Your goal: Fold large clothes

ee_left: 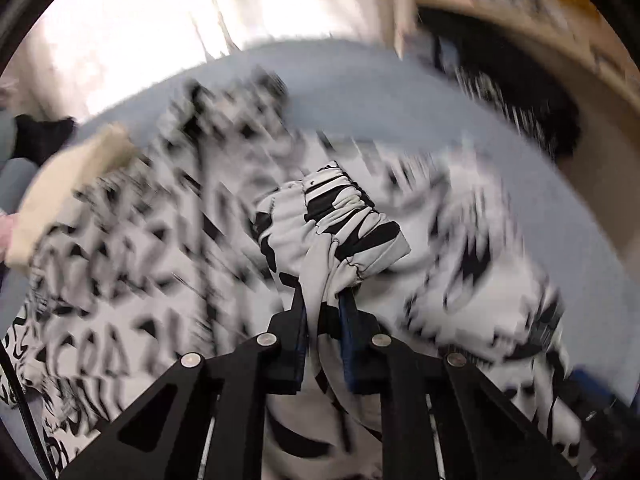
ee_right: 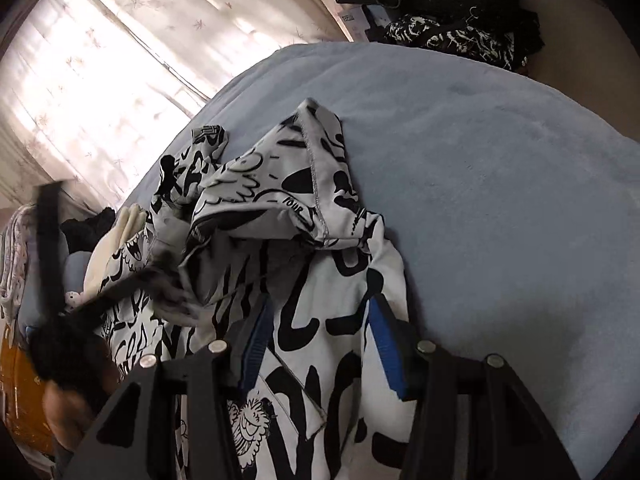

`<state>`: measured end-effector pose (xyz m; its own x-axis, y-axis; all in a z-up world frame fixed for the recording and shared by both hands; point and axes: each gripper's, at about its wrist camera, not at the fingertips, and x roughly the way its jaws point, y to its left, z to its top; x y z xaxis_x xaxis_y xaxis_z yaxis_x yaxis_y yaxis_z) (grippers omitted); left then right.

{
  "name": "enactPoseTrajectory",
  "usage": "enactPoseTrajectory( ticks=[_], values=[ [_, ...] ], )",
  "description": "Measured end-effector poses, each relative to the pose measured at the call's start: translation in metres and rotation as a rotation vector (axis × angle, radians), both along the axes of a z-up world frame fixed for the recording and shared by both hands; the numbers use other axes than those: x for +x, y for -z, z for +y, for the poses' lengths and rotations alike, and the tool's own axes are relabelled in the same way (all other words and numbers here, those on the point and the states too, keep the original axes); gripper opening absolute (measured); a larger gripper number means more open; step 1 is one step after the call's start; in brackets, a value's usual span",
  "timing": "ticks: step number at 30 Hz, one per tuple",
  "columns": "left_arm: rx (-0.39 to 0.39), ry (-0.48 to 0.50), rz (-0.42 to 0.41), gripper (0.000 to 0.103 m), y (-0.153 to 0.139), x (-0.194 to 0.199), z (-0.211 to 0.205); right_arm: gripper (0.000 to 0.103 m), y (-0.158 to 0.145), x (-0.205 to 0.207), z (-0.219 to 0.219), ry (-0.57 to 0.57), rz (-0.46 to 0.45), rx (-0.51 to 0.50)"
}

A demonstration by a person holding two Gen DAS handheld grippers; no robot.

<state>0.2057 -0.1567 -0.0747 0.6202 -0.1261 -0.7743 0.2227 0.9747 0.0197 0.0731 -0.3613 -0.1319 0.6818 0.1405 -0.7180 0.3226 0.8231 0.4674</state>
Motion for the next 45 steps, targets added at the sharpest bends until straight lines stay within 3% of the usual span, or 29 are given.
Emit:
enactPoseTrajectory(
  ticks=[3,4,5,7,9,13,19,23,26,30,33,35,38,39,40,43,45],
  values=[
    [-0.096,-0.16,-0.079,0.019,-0.018,0.006,0.059,0.05,0.003,0.003,0.003,-0.006,0.01,-0.008],
    [-0.119,-0.224,-0.079,0.029,-0.014,0.008,0.078,0.05,0.003,0.005,0.005,-0.007,0.012,-0.009],
    [-0.139,-0.301,-0.065,0.043,-0.006,0.009,0.101,0.05,0.003,0.006,0.007,-0.011,0.013,-0.007],
    [-0.136,-0.4,-0.009,0.055,0.013,0.009,0.133,0.05,0.004,0.009,0.013,-0.029,0.016,0.008],
    [-0.16,-0.435,0.081,0.055,0.037,0.008,0.161,0.05,0.005,0.013,0.018,-0.052,0.03,0.019],
    [-0.247,-0.424,0.212,0.055,0.065,0.0,0.193,0.05,0.002,0.024,0.033,-0.11,0.053,-0.021],
    [-0.305,-0.366,0.261,0.062,0.073,0.021,0.218,0.05,-0.009,0.035,0.04,-0.143,0.055,-0.061],
    [-0.248,-0.293,0.277,0.062,0.086,0.063,0.219,0.05,-0.018,0.055,0.03,-0.146,0.068,-0.134],
    [-0.222,-0.224,0.332,0.063,0.1,0.09,0.21,0.051,-0.019,0.087,0.009,-0.137,0.092,-0.156],
    [-0.211,-0.183,0.354,0.073,0.111,0.111,0.202,0.051,0.0,0.149,-0.029,-0.126,0.152,-0.135],
    [-0.168,-0.144,0.345,0.073,0.112,0.117,0.191,0.051,0.029,0.197,-0.051,-0.137,0.225,-0.078],
    [-0.148,-0.106,0.333,0.042,0.109,0.118,0.182,0.051,0.045,0.22,-0.064,-0.13,0.239,-0.002],
    [-0.097,-0.098,0.289,0.031,0.099,0.121,0.174,0.048,0.056,0.239,-0.071,-0.14,0.213,0.085],
    [-0.09,-0.1,0.267,0.03,0.096,0.122,0.174,0.037,0.054,0.244,-0.069,-0.156,0.198,0.077],
    [-0.086,-0.099,0.243,0.029,0.091,0.123,0.174,0.006,0.051,0.248,-0.063,-0.166,0.206,0.023],
    [-0.098,-0.09,0.14,0.029,0.074,0.121,0.171,0.003,0.028,0.244,-0.053,-0.15,0.152,-0.148],
    [-0.088,-0.077,0.08,0.029,0.074,0.119,0.165,0.003,0.029,0.242,-0.056,-0.124,0.146,-0.181]
  ],
)
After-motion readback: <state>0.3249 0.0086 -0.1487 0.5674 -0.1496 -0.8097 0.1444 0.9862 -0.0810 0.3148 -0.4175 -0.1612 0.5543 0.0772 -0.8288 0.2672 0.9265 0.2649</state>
